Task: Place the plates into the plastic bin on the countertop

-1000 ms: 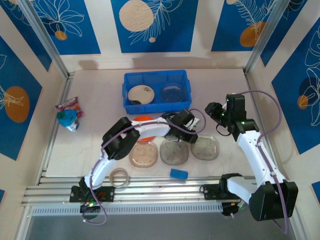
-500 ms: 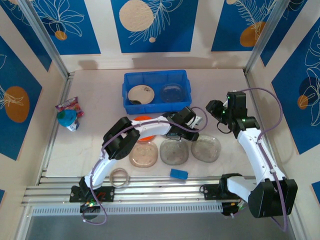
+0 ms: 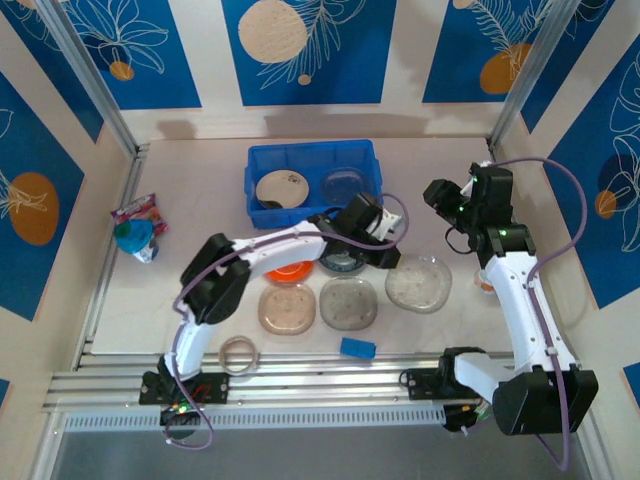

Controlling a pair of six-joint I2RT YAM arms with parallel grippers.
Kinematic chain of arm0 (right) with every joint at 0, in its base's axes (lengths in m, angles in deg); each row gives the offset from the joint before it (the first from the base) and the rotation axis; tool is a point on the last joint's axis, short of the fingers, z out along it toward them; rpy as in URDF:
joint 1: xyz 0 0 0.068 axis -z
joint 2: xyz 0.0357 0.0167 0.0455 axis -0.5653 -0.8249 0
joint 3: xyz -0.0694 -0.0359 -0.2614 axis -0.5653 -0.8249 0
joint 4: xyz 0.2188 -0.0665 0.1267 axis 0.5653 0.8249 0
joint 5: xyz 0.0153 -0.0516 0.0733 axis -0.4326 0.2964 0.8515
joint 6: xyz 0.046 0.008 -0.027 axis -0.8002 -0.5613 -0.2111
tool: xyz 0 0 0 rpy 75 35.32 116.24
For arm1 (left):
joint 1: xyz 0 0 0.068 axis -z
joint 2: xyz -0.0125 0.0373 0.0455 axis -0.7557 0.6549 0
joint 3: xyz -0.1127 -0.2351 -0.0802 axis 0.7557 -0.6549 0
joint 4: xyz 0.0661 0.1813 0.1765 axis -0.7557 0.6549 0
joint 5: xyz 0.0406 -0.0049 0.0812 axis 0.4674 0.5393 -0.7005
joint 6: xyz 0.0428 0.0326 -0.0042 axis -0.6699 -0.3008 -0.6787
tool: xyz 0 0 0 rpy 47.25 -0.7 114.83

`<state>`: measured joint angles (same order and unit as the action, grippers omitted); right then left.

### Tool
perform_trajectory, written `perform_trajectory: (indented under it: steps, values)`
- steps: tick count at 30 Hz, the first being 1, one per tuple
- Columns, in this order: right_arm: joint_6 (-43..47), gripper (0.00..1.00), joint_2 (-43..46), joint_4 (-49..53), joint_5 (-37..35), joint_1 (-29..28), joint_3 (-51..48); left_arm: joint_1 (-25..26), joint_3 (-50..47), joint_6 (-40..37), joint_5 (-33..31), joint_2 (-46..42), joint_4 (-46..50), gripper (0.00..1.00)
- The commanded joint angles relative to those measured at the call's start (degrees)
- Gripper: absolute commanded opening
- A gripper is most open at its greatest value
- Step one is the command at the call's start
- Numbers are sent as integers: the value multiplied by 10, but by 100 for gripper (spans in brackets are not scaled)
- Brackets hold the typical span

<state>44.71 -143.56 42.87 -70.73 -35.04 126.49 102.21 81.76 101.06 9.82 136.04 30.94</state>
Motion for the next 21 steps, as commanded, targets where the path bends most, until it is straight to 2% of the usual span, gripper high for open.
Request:
perform_trajectory:
  steps: [1, 8, 15, 21]
  values:
    - [17, 56, 10, 1, 10, 3, 20, -32, -23, -22, -23, -68, 45, 0]
    - [19, 63, 6, -41, 71, -17, 17, -118, -133, 0, -73, -176, 24, 0]
    - [55, 66, -33, -47, 106, -102, 20, -187, -175, -21, -113, -255, 44, 0]
    - [64, 60, -64, -65, 111, -161, 14, -224, -175, -41, -114, -285, 71, 0]
